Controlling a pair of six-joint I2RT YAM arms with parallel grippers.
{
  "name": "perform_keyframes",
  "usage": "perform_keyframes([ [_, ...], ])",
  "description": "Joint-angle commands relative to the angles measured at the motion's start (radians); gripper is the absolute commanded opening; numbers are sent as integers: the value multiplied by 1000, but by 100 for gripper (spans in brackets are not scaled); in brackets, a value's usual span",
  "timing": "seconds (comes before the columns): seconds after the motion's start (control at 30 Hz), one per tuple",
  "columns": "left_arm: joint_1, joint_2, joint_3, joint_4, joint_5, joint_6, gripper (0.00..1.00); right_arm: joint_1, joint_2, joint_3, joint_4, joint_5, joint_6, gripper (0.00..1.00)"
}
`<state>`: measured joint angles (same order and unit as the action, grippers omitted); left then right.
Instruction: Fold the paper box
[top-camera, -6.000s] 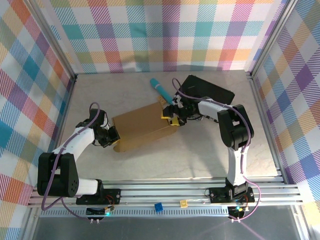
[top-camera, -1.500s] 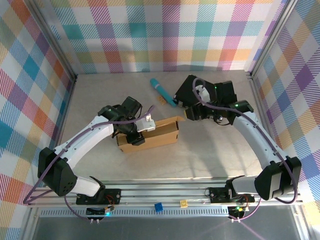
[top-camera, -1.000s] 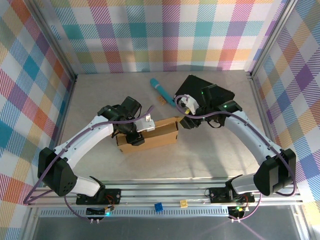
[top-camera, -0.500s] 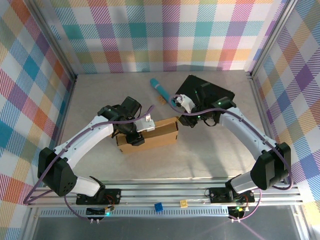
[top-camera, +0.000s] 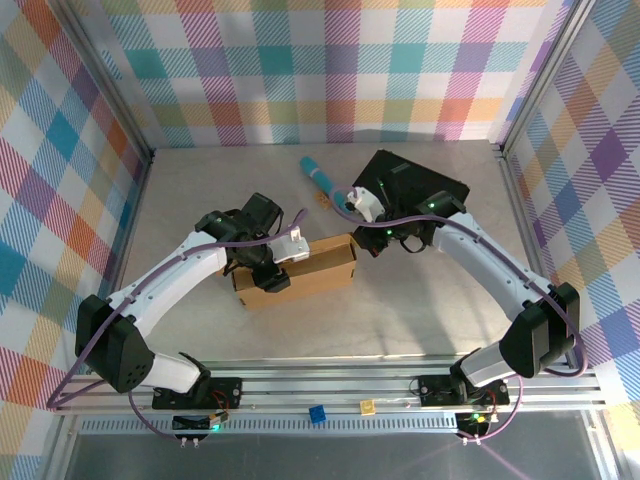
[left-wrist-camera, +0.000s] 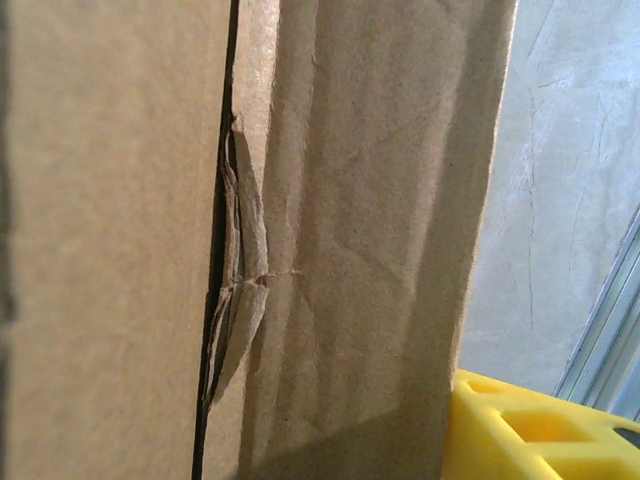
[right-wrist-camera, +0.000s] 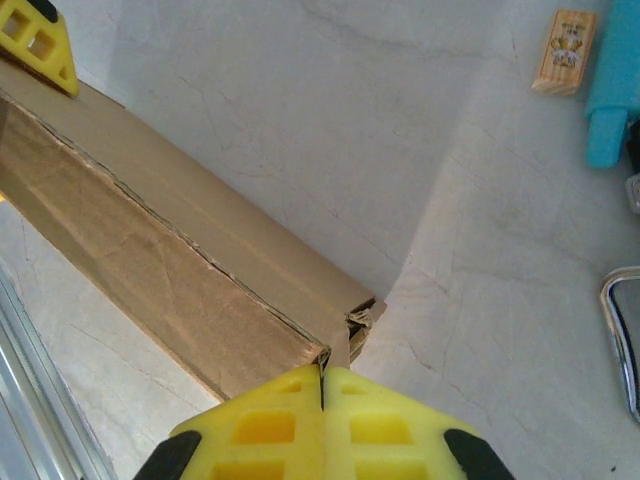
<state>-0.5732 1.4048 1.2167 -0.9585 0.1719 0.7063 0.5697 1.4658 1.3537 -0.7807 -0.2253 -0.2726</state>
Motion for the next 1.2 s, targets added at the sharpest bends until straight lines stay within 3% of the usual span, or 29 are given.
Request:
perform_keyframes([
  [0.0, 7, -24, -13, 35, 8, -21, 59, 25, 25, 23, -65, 20, 59, 0],
  [0.07, 7, -21, -13, 35, 8, -22, 58, 27, 27, 24, -73, 37, 72, 11],
  [0.3, 9, -10, -4, 33, 1, -19, 57, 27, 38, 24, -77, 55, 69, 17],
  [0.6, 10, -6, 1, 35, -2, -21, 58, 32, 60, 56, -77, 50, 91, 0],
  [1.17, 13, -9, -5, 50, -20, -42, 62, 54, 120, 123, -138, 87, 366, 0],
])
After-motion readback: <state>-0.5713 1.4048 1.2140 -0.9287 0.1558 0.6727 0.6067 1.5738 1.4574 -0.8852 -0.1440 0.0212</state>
